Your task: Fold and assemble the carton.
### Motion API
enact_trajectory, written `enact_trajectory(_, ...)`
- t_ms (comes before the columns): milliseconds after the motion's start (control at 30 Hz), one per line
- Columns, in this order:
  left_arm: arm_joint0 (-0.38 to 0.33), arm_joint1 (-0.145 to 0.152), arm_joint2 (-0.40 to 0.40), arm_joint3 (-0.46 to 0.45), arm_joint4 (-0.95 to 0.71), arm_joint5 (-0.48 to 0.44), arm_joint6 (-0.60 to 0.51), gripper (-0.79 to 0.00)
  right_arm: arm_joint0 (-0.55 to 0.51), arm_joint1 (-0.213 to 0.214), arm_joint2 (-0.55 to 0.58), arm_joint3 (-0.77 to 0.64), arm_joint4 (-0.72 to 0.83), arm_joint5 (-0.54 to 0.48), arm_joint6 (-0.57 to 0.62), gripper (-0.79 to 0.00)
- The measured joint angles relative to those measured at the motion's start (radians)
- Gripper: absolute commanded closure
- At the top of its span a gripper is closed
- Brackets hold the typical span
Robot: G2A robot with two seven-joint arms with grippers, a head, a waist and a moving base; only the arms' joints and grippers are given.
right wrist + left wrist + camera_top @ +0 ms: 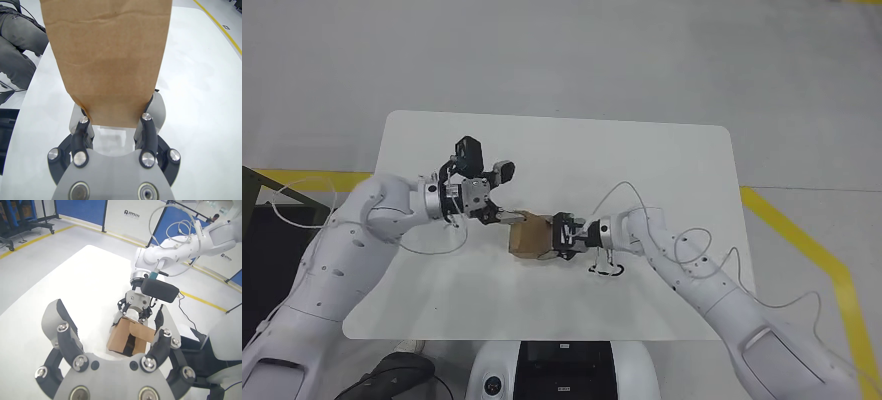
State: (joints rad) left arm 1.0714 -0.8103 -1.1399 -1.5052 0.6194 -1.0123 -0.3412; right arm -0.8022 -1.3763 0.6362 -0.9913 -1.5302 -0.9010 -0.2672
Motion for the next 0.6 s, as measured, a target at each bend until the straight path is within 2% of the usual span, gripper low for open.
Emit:
enact_trajectory(233,-0.043,-0.010,0.036,0.026,0.100,0.014,-0.026,-0.785,0.010,-0.008,-0.008,0.009,0.001,0.001,-0.004,-0.111)
enact_trajectory(600,-0.046,-0.018,0.058,0.085,0.106,0.013,-0.027,-0.785,0.001,0.000,0.004,-0.020,-0.023,0.006,-0.021,-0.111)
